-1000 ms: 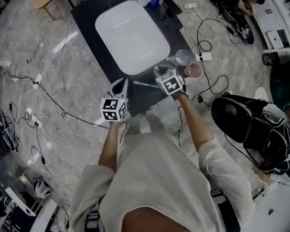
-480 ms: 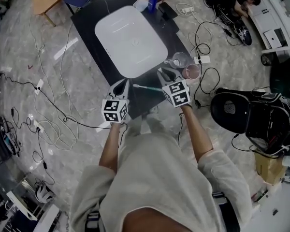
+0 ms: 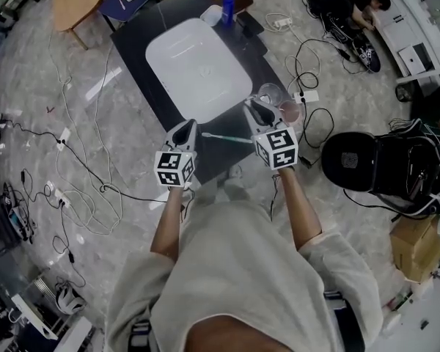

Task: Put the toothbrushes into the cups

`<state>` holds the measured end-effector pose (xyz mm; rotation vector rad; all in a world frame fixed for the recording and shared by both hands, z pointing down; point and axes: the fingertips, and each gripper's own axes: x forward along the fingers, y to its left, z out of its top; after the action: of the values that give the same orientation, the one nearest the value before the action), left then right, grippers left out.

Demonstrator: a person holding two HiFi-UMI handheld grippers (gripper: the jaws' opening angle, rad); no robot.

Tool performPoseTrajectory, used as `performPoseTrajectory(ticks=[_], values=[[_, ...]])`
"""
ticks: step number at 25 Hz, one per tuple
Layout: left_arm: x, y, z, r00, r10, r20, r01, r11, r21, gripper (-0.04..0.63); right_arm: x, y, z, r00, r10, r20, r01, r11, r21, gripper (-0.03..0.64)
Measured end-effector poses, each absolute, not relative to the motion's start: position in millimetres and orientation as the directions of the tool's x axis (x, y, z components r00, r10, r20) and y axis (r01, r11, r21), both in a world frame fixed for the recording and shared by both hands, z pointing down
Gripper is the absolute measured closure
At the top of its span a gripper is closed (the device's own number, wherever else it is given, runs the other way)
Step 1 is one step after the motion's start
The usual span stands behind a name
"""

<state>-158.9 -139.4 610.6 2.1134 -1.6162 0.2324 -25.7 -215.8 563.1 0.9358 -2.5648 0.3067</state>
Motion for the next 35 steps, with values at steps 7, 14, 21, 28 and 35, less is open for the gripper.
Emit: performPoseTrajectory(ticks=[7, 14, 21, 28, 35], values=[[-142.2, -149.5, 597.1, 0.319, -0.868, 0.381, -0.940, -0.237, 0.247, 0.569, -13.6, -229.8, 536.5, -0.700, -0.613, 0.366, -0.682, 0.727, -0.088, 0.536], [-120.1, -167.6, 591.0, 0.363, -0.858, 0.365, -0.926, -0.288, 0.244, 0.569, 18.1, -252.1, 512.0, -0.661, -0.683, 0.312, -0.732, 0.678, -0.069, 0.535], [-77.1, -187.0, 587.4, 0.444, -0.822, 0.356, -0.894, -0.377, 0.243, 0.569, 75.0, -270.7, 489.2, -0.580, -0.770, 0.266, -0.806, 0.589, -0.052, 0.536], [-48.1, -192.8, 590.2, 0.486, -0.794, 0.365, -0.873, -0.423, 0.243, 0.569, 106.7, -288.7, 475.9, -0.536, -0.812, 0.229, -0.839, 0.543, -0.039, 0.535], [-45.6, -195.8, 592.3, 0.475, -0.793, 0.382, -0.879, -0.412, 0.239, 0.569, 110.4, -302.8, 493.2, -0.536, -0.807, 0.249, -0.838, 0.543, -0.045, 0.535]])
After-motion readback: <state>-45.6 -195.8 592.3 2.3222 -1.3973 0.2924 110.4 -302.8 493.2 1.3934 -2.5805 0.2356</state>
